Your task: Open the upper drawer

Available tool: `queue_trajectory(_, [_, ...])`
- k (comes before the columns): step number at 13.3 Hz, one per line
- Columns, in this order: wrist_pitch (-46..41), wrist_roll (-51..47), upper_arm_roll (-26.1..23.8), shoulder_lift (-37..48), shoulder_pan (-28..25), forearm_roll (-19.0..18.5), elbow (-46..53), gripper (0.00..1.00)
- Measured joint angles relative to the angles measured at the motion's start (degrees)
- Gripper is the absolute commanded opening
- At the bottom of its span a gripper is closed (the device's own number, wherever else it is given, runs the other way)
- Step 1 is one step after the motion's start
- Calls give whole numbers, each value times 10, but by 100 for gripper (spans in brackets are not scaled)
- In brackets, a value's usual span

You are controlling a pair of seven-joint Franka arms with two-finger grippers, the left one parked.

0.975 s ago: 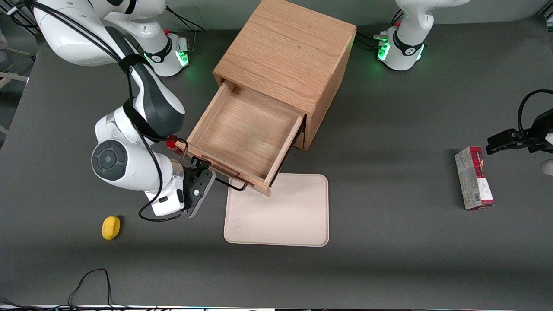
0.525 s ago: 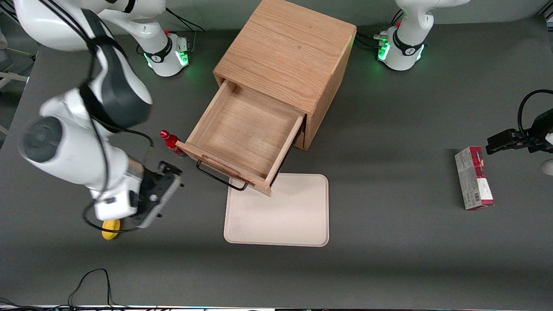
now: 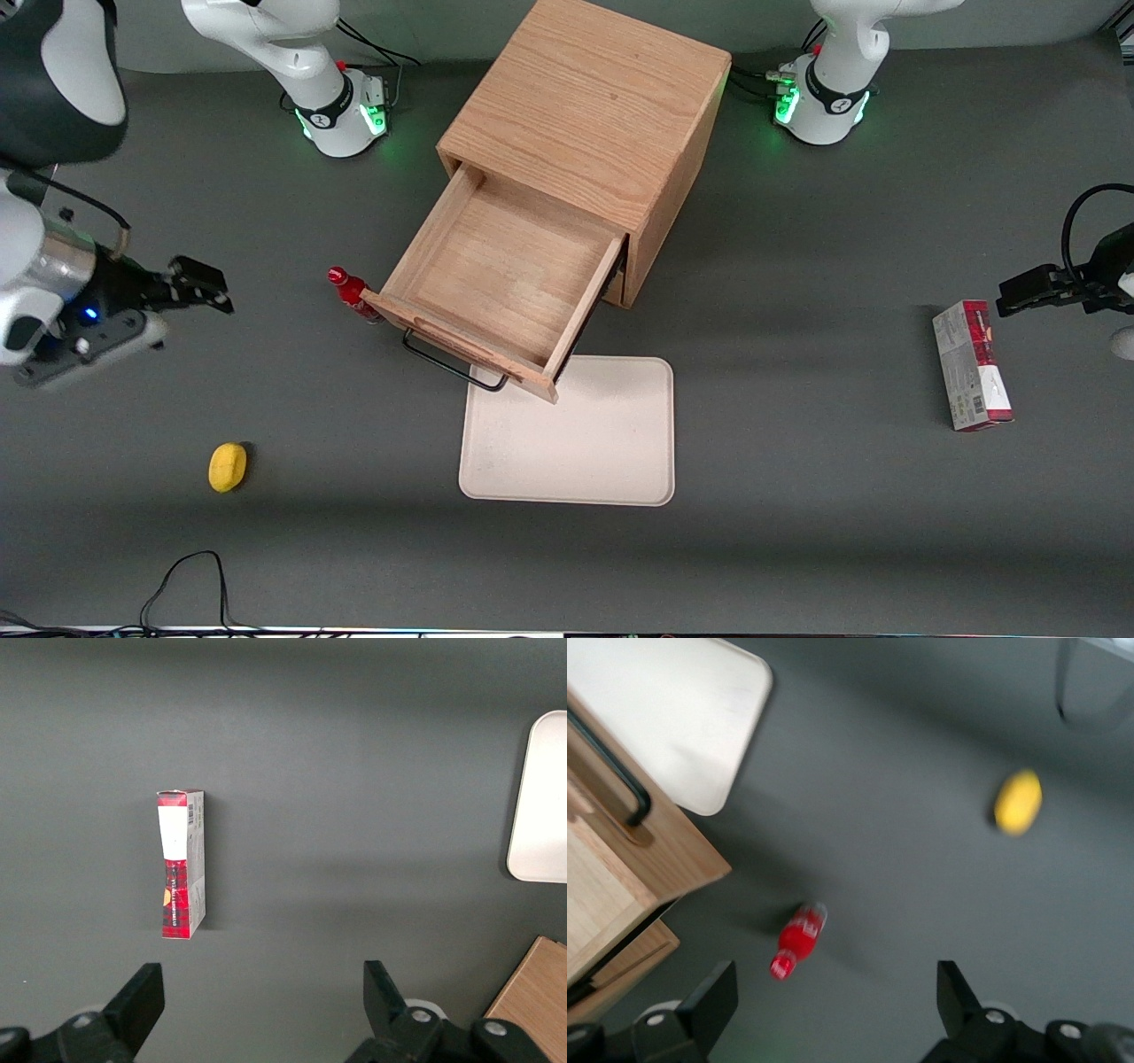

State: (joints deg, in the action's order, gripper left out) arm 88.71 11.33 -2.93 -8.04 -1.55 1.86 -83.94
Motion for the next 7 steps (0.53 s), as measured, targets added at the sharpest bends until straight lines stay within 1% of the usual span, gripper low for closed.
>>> queue_trajectory(2, [0, -99, 6, 90, 0, 0, -93, 100])
queue_trajectory(4, [2, -138, 8, 158, 0, -2, -156, 100])
queue_trajectory(5, [4, -143, 11, 173, 0, -7, -171, 100])
queue_trajectory(7, [19, -144, 14, 175, 0, -25, -185, 100])
